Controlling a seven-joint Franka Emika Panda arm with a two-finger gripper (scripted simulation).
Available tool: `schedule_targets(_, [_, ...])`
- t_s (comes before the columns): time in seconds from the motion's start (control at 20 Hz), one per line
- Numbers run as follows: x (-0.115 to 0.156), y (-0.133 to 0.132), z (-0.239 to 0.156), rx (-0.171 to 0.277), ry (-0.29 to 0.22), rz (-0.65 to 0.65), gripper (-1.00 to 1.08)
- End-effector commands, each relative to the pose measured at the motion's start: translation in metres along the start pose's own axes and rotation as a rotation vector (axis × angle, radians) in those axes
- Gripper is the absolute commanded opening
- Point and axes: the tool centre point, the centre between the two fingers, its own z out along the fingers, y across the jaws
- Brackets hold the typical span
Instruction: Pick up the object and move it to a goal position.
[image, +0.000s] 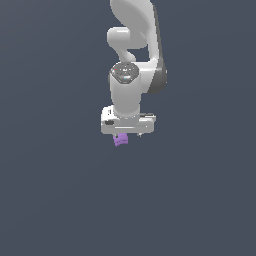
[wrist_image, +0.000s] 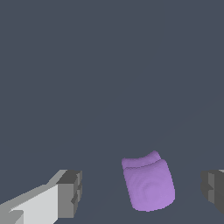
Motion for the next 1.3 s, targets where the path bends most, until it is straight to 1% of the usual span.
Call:
schedule_targets(0.0, [0.0, 0.004, -0.003, -0.001, -0.001, 0.003, 1.0])
schedule_targets(0.3, [-0.001, 0.004, 0.0, -0.001, 0.0, -0.005, 1.0])
schedule_targets(0.55, [-0.01, 0.01, 0.011, -0.004, 0.005, -0.038, 1.0])
schedule_targets(0.75, [-0.022, 0.018, 0.024, -0.009, 0.011, -0.084, 1.0])
schedule_targets(1.25, [-0.063, 0.036, 0.061, -0.021, 0.027, -0.22, 1.0])
